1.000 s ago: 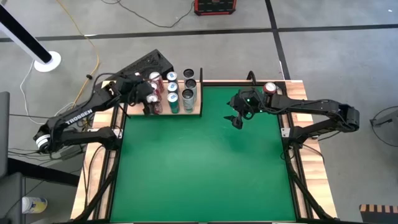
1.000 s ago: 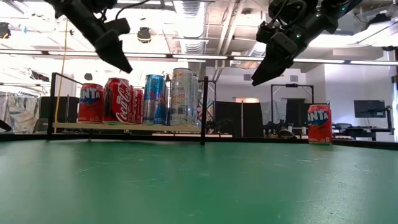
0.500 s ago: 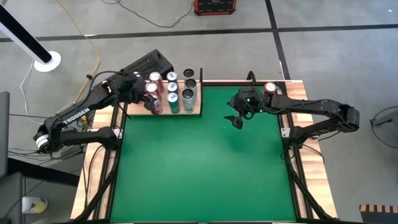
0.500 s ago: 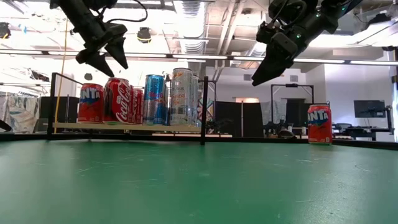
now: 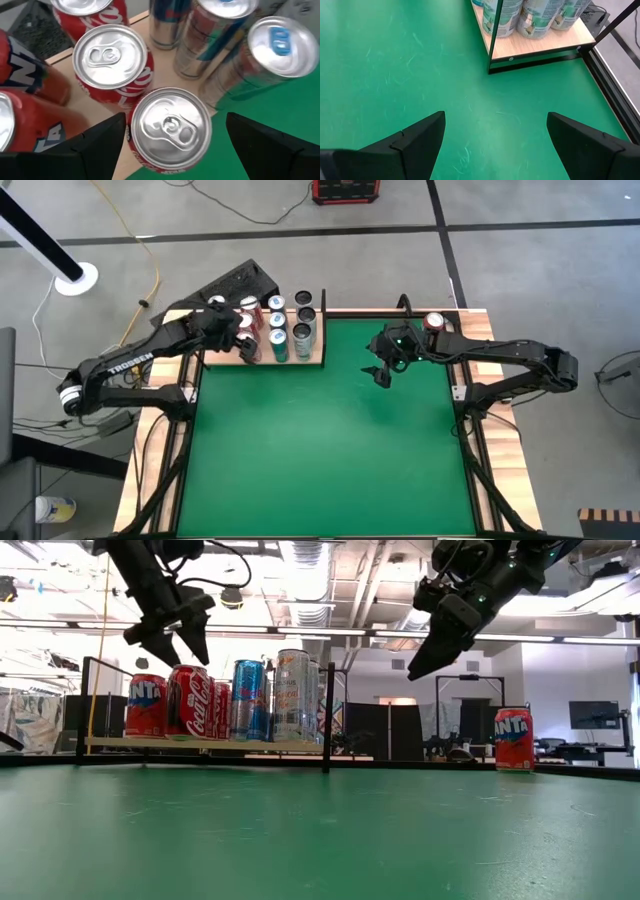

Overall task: Place canned beverage on shelf
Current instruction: Put the red soda can on the shelf aligned with the other red soda cans

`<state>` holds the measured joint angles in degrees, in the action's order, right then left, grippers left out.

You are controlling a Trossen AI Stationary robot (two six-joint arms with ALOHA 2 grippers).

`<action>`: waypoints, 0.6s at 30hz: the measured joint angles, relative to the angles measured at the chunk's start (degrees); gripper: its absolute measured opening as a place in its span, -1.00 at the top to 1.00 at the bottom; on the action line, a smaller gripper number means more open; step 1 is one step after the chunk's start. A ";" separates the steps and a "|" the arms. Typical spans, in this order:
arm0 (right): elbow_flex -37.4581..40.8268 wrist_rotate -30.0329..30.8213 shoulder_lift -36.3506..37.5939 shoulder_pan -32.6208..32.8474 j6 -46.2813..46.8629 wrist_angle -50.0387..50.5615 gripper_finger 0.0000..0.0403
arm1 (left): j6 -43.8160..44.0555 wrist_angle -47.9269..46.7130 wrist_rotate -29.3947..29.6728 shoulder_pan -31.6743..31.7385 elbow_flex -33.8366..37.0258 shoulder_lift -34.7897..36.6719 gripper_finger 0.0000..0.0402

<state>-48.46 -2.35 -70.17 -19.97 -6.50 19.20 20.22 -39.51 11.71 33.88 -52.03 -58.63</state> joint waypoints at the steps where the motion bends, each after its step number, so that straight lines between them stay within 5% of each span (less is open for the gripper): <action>1: 0.01 0.00 0.00 0.00 -0.01 0.13 -0.85 | 0.46 -0.02 0.94 -0.43 0.00 -0.40 -0.64; 12: 0.01 0.00 0.00 0.00 -0.17 0.46 -0.85 | 0.28 -0.04 4.45 -2.83 0.04 -4.41 -0.62; 18: 0.01 0.00 0.00 0.00 0.02 0.46 -0.85 | -0.79 -0.05 4.69 -2.85 0.07 -4.19 -0.35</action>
<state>-48.45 -2.35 -70.17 -19.97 -6.48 19.66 19.43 -39.55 16.40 31.03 -51.96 -62.82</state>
